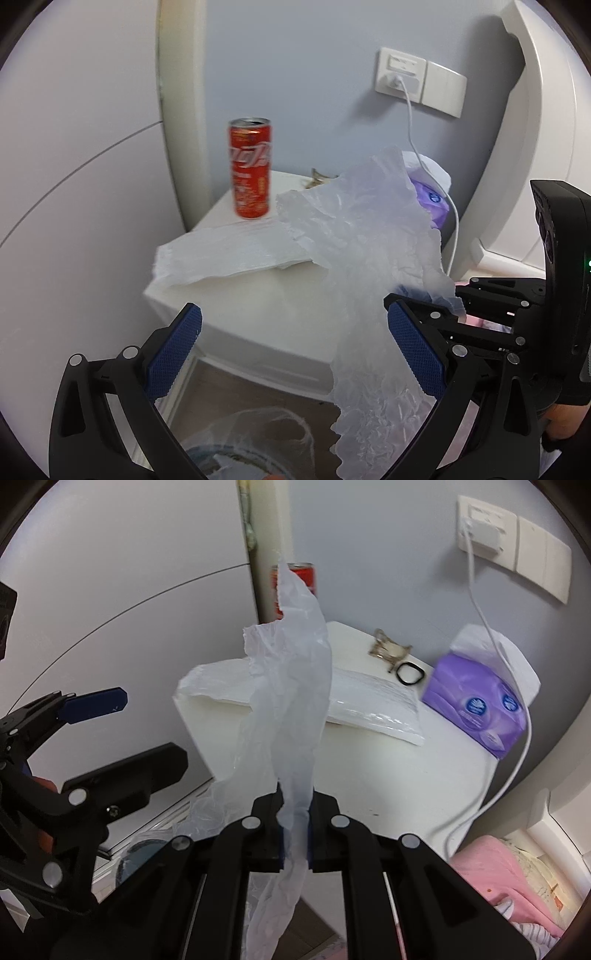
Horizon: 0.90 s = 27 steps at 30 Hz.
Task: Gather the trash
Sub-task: 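Lift the plastic sheet and carry it toward the wastebasket with the right gripper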
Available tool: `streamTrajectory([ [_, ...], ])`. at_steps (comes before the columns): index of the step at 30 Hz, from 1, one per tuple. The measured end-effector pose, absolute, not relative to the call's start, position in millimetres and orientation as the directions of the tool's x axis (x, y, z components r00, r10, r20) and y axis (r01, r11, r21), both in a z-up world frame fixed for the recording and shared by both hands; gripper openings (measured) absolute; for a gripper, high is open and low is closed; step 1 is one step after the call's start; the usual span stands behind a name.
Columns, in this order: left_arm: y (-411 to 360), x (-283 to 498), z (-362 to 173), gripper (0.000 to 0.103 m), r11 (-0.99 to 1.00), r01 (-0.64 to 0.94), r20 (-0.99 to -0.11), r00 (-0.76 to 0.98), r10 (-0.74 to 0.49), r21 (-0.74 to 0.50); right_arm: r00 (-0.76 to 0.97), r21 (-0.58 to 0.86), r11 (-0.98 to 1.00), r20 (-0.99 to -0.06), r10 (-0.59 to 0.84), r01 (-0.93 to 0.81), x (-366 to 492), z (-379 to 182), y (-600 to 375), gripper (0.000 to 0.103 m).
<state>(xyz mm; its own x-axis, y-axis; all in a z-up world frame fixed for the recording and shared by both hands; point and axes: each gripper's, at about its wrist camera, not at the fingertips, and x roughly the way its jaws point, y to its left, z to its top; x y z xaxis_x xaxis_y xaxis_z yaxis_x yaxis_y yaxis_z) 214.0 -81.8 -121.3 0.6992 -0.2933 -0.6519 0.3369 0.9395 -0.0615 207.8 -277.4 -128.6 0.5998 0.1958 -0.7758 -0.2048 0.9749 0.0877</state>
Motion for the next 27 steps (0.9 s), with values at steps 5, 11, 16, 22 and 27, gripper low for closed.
streamTrajectory([
  [5, -56, 198, -116, 0.098, 0.955, 0.29, -0.639, 0.723, -0.264, -0.066, 0.6, 0.088, 0.964, -0.768, 0.226, -0.25, 198, -122, -254, 0.009],
  [11, -27, 179, -115, 0.098, 0.968, 0.245, -0.635, 0.738, -0.226, -0.059, 0.594, 0.095, 0.949, -0.76, 0.264, -0.299, 187, -117, -226, 0.009],
  [16, -3, 166, -113, 0.098, 0.978, 0.2, -0.634, 0.749, -0.195, -0.063, 0.58, 0.097, 0.933, -0.76, 0.295, -0.347, 179, -118, -205, 0.009],
  [22, 23, 147, -117, 0.098, 0.988, 0.137, -0.64, 0.754, -0.147, -0.066, 0.555, 0.093, 0.911, -0.766, 0.324, -0.402, 170, -121, -182, 0.009],
  [27, 42, 128, -125, 0.098, 0.994, 0.073, -0.646, 0.756, -0.105, -0.076, 0.522, 0.085, 0.886, -0.78, 0.344, -0.457, 163, -131, -162, 0.009],
])
